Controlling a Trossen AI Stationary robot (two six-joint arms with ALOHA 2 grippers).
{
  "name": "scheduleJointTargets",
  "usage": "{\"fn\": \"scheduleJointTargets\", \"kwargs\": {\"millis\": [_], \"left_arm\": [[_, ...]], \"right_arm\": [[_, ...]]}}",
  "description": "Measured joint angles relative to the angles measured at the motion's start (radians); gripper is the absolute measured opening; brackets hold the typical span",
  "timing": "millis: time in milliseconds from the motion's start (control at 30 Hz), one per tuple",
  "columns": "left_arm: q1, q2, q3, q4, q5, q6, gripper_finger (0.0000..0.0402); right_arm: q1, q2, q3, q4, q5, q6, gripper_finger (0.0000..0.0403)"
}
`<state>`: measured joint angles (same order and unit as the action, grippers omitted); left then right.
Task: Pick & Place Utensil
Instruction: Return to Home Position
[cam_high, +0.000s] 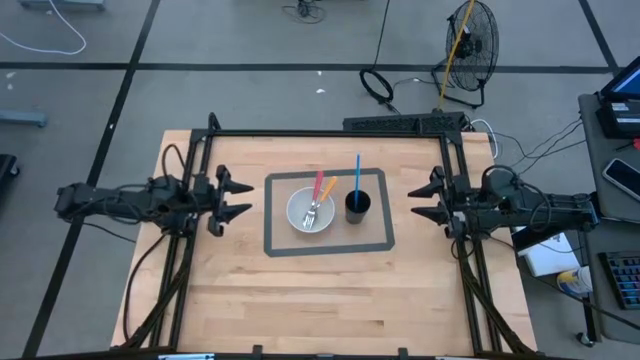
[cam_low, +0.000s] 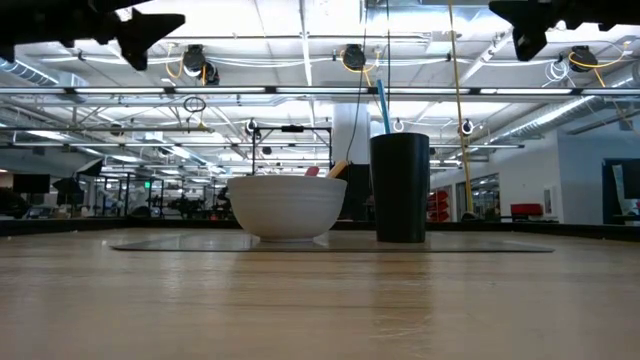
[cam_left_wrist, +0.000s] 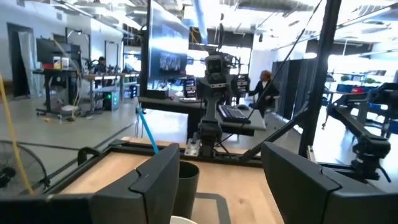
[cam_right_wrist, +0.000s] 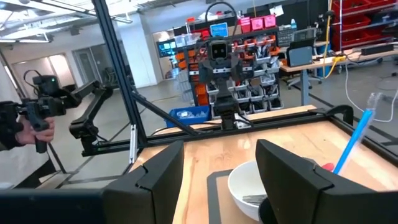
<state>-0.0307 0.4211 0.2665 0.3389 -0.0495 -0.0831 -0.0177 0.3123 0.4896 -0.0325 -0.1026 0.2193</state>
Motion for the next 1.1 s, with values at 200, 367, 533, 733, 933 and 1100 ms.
{"fn": "scheduleJointTargets", "kwargs": {"millis": [200,367,533,733,933,1100], "left_arm": [[-0.034,-0.11,-0.088,-0.005,-0.027,-0.004,0.023],[-0.062,-0.181,-0.133,-0.005,-0.048,0.01,0.023],[-0.081,-0.239,-0.164,-0.009,-0.049,0.027,0.023],[-0.104,-0.321,-0.238,0.022,-0.049,0.033,0.023],[-0.122,-0.379,-0.253,0.0,-0.019,0.063,0.023],[-0.099,-0.404,-0.252,0.03,0.043,0.126,0.023]], "right_arm": [[0.0,0.0,0.0,-0.009,-0.001,0.012,0.0196],[0.0,0.0,-0.001,-0.049,-0.001,0.04,0.0195],[0.0,0.0,-0.001,-0.056,0.001,0.049,0.0193],[0.0,0.0,-0.001,-0.055,0.001,0.057,0.0192],[0.0,0.0,-0.001,-0.055,0.002,0.057,0.0192],[0.0,0.0,-0.007,-0.051,0.054,0.043,0.0192]]}}
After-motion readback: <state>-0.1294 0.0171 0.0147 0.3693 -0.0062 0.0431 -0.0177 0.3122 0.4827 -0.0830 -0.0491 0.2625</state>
